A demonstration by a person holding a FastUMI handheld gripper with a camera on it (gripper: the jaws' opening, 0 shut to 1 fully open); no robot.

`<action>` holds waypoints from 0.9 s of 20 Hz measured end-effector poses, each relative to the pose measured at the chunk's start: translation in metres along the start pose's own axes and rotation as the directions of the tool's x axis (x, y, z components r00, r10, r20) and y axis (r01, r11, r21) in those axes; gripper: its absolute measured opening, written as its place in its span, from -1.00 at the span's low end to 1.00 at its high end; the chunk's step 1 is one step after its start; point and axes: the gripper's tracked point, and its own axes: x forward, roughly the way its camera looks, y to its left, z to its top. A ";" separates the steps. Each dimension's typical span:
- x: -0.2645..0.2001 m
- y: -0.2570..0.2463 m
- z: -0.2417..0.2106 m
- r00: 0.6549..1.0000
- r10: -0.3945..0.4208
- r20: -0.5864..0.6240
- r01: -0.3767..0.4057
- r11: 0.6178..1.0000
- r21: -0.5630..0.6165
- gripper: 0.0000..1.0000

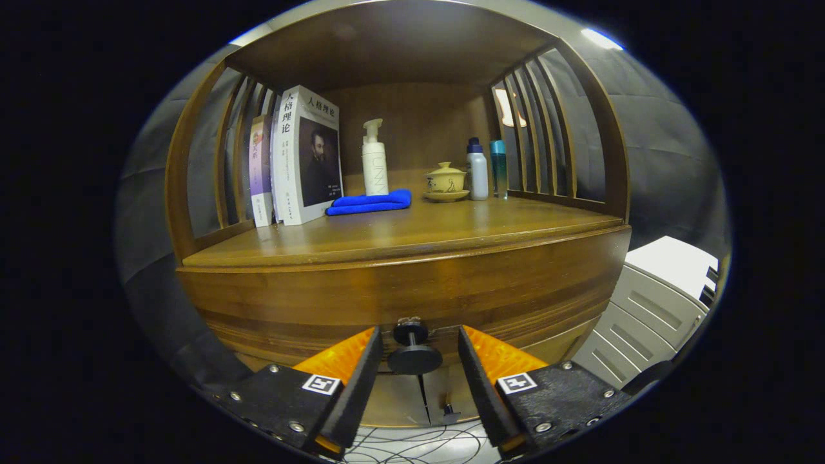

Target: Pull open the drawer, take out the items inside it, and place them on the countertop above the cabinet.

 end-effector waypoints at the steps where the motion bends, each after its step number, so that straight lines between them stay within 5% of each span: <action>1: 0.002 0.005 0.000 1.000 0.012 -0.001 -0.012 1.000 0.004 0.28; 3: 0.004 0.004 0.000 1.000 0.000 0.006 0.000 1.000 -0.020 0.00; 15: 0.002 0.003 -0.003 0.997 -0.036 0.069 0.038 0.999 -0.018 -0.57; 18: 0.002 0.003 -0.004 0.998 -0.027 0.063 0.028 0.999 -0.023 -0.57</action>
